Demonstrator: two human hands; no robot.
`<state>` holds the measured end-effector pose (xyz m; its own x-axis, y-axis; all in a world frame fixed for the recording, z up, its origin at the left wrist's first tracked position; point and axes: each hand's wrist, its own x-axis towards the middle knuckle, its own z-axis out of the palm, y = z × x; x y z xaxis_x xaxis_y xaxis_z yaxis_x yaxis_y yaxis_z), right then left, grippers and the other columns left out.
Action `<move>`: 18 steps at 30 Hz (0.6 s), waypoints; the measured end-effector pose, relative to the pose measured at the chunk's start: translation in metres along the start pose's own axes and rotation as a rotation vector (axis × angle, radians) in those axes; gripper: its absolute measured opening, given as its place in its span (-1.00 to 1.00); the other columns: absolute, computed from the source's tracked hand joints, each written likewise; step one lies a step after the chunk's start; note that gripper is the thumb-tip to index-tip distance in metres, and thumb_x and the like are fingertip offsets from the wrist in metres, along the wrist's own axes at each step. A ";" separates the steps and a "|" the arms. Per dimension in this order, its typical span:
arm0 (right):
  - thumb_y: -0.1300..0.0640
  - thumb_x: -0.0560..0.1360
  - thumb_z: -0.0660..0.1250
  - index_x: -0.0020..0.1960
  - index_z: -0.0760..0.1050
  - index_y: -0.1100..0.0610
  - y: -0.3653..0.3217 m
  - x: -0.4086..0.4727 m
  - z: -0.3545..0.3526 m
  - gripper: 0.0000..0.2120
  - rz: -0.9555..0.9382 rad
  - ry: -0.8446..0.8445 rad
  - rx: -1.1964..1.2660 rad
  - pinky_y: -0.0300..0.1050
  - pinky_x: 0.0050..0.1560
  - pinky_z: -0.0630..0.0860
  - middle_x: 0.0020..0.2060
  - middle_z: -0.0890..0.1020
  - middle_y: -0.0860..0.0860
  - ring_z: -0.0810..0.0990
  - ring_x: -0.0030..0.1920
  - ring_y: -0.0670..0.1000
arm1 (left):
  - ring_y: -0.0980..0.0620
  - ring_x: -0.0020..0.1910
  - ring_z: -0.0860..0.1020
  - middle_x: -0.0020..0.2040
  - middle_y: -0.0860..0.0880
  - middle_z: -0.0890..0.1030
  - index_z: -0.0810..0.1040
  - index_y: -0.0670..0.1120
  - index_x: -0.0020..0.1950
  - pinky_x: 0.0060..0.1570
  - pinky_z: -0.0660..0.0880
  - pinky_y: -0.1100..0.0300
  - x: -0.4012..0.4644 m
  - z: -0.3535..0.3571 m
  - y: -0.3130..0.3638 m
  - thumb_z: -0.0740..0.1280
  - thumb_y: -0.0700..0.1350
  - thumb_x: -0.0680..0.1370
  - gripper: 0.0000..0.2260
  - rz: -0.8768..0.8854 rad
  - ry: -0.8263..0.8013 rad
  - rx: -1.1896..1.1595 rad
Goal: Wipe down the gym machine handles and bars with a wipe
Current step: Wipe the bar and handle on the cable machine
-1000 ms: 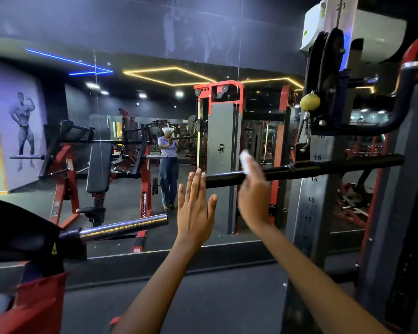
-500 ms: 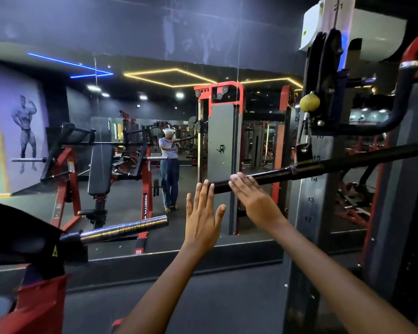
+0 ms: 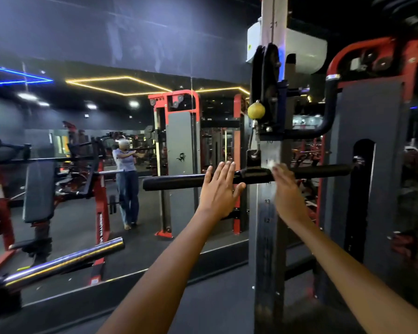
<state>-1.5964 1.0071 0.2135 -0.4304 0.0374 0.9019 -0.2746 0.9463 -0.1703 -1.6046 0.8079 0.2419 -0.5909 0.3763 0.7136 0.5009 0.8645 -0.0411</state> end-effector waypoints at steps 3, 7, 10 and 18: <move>0.51 0.49 0.10 0.41 0.28 0.32 0.015 0.005 -0.011 -0.51 0.264 0.001 0.049 -0.03 0.46 0.15 0.40 0.34 0.22 0.26 0.44 0.15 | -0.03 0.57 0.01 0.57 -0.06 0.15 0.04 -0.11 0.59 0.49 -0.23 0.01 0.005 0.012 -0.001 -0.37 0.26 0.51 -0.24 0.005 0.014 0.102; 0.49 0.46 -0.06 0.47 0.15 0.24 -0.030 -0.002 -0.001 -0.41 -0.151 -0.132 -0.017 -0.12 0.49 -0.01 0.47 0.18 0.10 0.11 0.49 0.05 | -0.09 0.45 0.35 0.41 -0.11 0.46 0.40 -0.16 0.44 0.46 -0.01 -0.01 0.001 0.026 -0.005 -0.09 0.16 0.63 -0.42 0.041 0.161 0.118; 0.50 0.41 -0.11 0.43 0.18 0.22 0.007 0.000 0.001 -0.38 -0.249 -0.080 -0.117 -0.10 0.49 -0.06 0.43 0.22 0.07 0.13 0.47 0.08 | -0.08 0.43 0.37 0.40 -0.10 0.46 0.40 -0.14 0.44 0.45 0.06 0.03 -0.002 0.033 -0.019 -0.03 0.13 0.65 -0.48 0.115 0.203 0.086; 0.42 0.51 -0.10 0.49 0.12 0.20 -0.021 0.018 0.003 -0.44 -0.044 -0.173 0.005 -0.03 0.34 0.37 0.49 0.16 0.07 0.39 0.36 0.11 | -0.10 0.44 0.36 0.40 -0.11 0.46 0.40 -0.14 0.45 0.44 0.06 -0.02 -0.003 0.041 -0.032 -0.19 0.18 0.67 -0.39 0.019 0.154 0.048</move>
<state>-1.6004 0.9869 0.2320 -0.5593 -0.0606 0.8268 -0.3010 0.9441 -0.1344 -1.6449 0.7927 0.2122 -0.4759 0.3405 0.8109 0.4783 0.8740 -0.0863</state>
